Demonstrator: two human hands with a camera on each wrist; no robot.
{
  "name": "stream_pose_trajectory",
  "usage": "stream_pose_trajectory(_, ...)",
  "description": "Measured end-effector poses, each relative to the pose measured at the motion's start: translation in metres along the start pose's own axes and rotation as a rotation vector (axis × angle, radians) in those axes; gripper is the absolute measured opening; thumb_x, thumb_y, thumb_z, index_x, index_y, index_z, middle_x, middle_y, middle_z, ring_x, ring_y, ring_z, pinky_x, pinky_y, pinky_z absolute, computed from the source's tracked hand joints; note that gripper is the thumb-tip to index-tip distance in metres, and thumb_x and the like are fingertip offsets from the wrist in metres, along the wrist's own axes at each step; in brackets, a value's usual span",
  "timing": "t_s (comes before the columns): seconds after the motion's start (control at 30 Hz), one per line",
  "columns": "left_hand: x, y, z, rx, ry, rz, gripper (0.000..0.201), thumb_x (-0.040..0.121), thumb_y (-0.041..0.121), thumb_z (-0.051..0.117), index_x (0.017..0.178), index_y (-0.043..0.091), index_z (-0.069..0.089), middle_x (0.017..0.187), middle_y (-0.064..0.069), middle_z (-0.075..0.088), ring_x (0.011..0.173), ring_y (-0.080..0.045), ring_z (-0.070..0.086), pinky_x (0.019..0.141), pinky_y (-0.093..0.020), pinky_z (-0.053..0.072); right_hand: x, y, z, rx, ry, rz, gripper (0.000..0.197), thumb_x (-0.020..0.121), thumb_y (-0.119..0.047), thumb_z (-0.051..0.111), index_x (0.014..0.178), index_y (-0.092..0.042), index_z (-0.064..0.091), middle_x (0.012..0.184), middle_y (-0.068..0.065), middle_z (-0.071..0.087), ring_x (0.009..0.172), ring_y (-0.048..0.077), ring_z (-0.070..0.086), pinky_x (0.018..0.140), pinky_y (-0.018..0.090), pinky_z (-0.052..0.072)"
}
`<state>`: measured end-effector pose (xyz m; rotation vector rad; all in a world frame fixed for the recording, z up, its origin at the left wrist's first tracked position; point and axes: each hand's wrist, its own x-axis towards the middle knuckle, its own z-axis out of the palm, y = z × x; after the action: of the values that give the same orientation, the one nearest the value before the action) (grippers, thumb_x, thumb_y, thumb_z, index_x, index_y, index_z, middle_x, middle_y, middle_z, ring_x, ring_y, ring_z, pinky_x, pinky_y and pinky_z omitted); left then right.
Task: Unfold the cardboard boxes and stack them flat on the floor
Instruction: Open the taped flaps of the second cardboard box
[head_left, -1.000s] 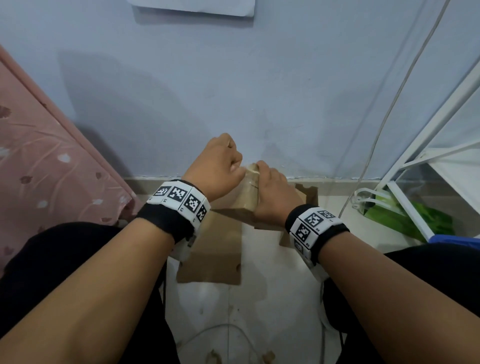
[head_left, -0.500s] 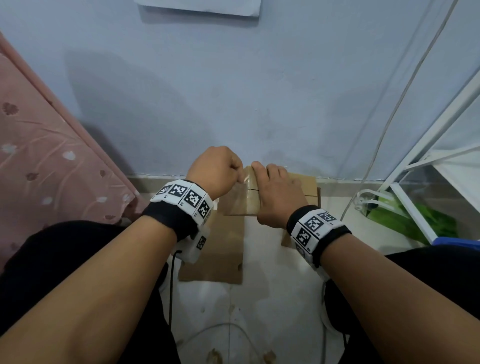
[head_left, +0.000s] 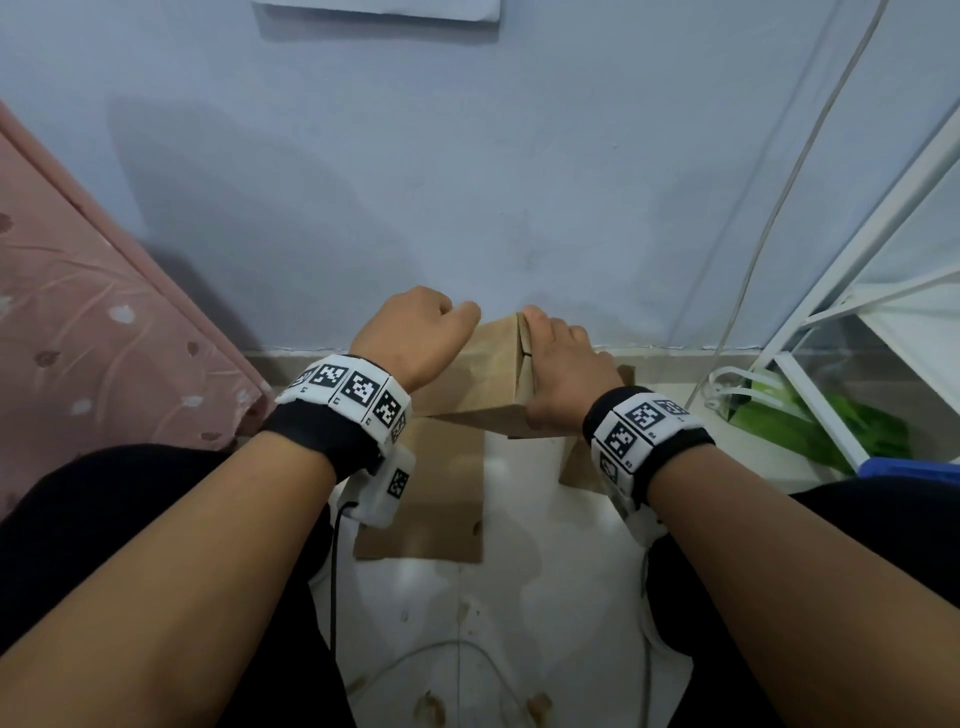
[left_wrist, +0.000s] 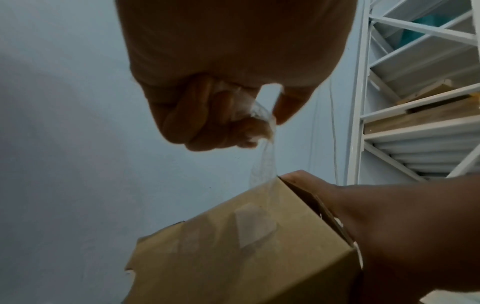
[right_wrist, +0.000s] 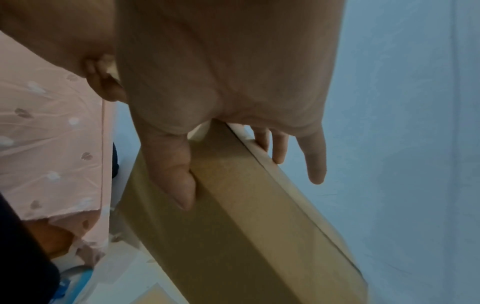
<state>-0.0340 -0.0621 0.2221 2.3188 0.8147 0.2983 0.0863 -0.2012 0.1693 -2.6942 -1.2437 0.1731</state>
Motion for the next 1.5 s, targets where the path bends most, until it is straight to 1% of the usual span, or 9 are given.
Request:
stream_pose_trajectory(0.13, 0.002, -0.009, 0.007, 0.376, -0.11, -0.061, 0.061, 0.078, 0.078, 0.06, 0.095, 0.02, 0.057, 0.091, 0.004, 0.062, 0.088, -0.02, 0.06, 0.074, -0.036, 0.047, -0.002, 0.005, -0.001, 0.046, 0.041, -0.075, 0.103, 0.07, -0.022, 0.075, 0.152, -0.023, 0.013, 0.144, 0.004, 0.036, 0.131, 0.029, 0.034, 0.094, 0.046, 0.048)
stream_pose_trajectory(0.37, 0.007, -0.024, 0.016, 0.389, -0.112, -0.036, 0.014, 0.089, 0.021, 0.061, 0.099, 0.012, 0.066, 0.096, -0.006, 0.066, 0.095, -0.03, 0.064, 0.07, -0.032, 0.044, -0.005, 0.007, 0.002, 0.024, 0.045, -0.136, 0.1, 0.074, -0.017, 0.071, 0.155, -0.022, 0.011, 0.148, 0.002, 0.031, 0.137, 0.026, 0.028, 0.094, 0.049, 0.051)
stream_pose_trajectory(0.6, 0.007, -0.017, 0.026, 0.192, -0.132, 0.019, 0.044, 0.091, 0.005, 0.051, 0.133, 0.019, 0.05, 0.144, -0.01, 0.036, 0.115, -0.032, 0.056, 0.098, -0.039, 0.046, -0.004, 0.003, 0.002, 0.046, 0.006, -0.125, 0.107, 0.07, -0.022, 0.077, 0.154, -0.023, 0.011, 0.148, 0.001, 0.032, 0.135, 0.026, 0.03, 0.094, 0.047, 0.049)
stream_pose_trajectory(0.73, 0.0, -0.003, 0.019, -0.204, 0.26, 0.152, 0.037, 0.072, -0.007, 0.043, 0.074, 0.023, 0.065, 0.091, -0.002, 0.072, 0.089, -0.023, 0.068, 0.075, -0.032, 0.053, 0.001, 0.008, 0.005, 0.047, -0.037, 0.008, 0.098, 0.076, -0.017, 0.07, 0.153, -0.021, 0.008, 0.143, 0.009, 0.037, 0.132, 0.031, 0.034, 0.096, 0.044, 0.044)
stream_pose_trajectory(0.87, -0.006, 0.009, 0.004, -0.5, 0.454, 0.261, 0.022, 0.064, 0.007, 0.039, 0.057, -0.004, 0.057, 0.048, -0.012, 0.05, 0.044, -0.017, 0.041, 0.047, -0.024, 0.032, 0.002, 0.02, 0.002, 0.079, -0.075, 0.12, 0.086, 0.083, -0.016, 0.059, 0.153, -0.018, 0.009, 0.138, 0.015, 0.039, 0.13, 0.036, 0.035, 0.099, 0.046, 0.04)
stream_pose_trajectory(1.1, 0.004, 0.004, 0.008, -0.572, 0.411, 0.019, 0.054, 0.1, 0.043, 0.038, 0.057, 0.012, 0.051, 0.052, 0.006, 0.046, 0.056, -0.019, 0.045, 0.061, -0.033, 0.037, -0.001, 0.014, 0.012, 0.127, -0.069, 0.1, 0.074, 0.087, -0.021, 0.05, 0.15, -0.019, 0.013, 0.131, 0.013, 0.043, 0.126, 0.035, 0.037, 0.095, 0.045, 0.04)
stream_pose_trajectory(1.27, 0.006, -0.002, 0.016, -0.572, 0.355, 0.006, 0.031, 0.093, 0.003, 0.041, 0.096, 0.029, 0.057, 0.091, 0.004, 0.054, 0.068, -0.019, 0.06, 0.07, -0.041, 0.056, -0.002, 0.015, 0.007, 0.121, -0.065, 0.099, 0.087, 0.079, -0.018, 0.062, 0.151, -0.019, 0.012, 0.131, 0.011, 0.042, 0.126, 0.034, 0.036, 0.09, 0.041, 0.039)
stream_pose_trajectory(1.37, 0.003, 0.001, 0.017, -0.611, 0.297, 0.112, 0.041, 0.096, -0.005, 0.041, 0.117, 0.026, 0.056, 0.13, -0.001, 0.052, 0.109, -0.013, 0.065, 0.094, -0.032, 0.057, -0.003, 0.013, 0.006, 0.098, -0.086, 0.096, 0.094, 0.075, -0.017, 0.066, 0.151, -0.02, 0.01, 0.132, 0.011, 0.041, 0.127, 0.033, 0.035, 0.092, 0.041, 0.041)
stream_pose_trajectory(1.5, -0.004, 0.013, 0.015, -0.728, 0.23, 0.086, 0.023, 0.105, 0.023, 0.051, 0.09, 0.013, 0.065, 0.071, -0.015, 0.069, 0.056, -0.026, 0.068, 0.052, -0.035, 0.057, -0.003, 0.011, 0.005, 0.073, -0.079, 0.09, 0.096, 0.076, -0.017, 0.069, 0.152, -0.021, 0.01, 0.135, 0.011, 0.04, 0.129, 0.033, 0.035, 0.091, 0.042, 0.042)
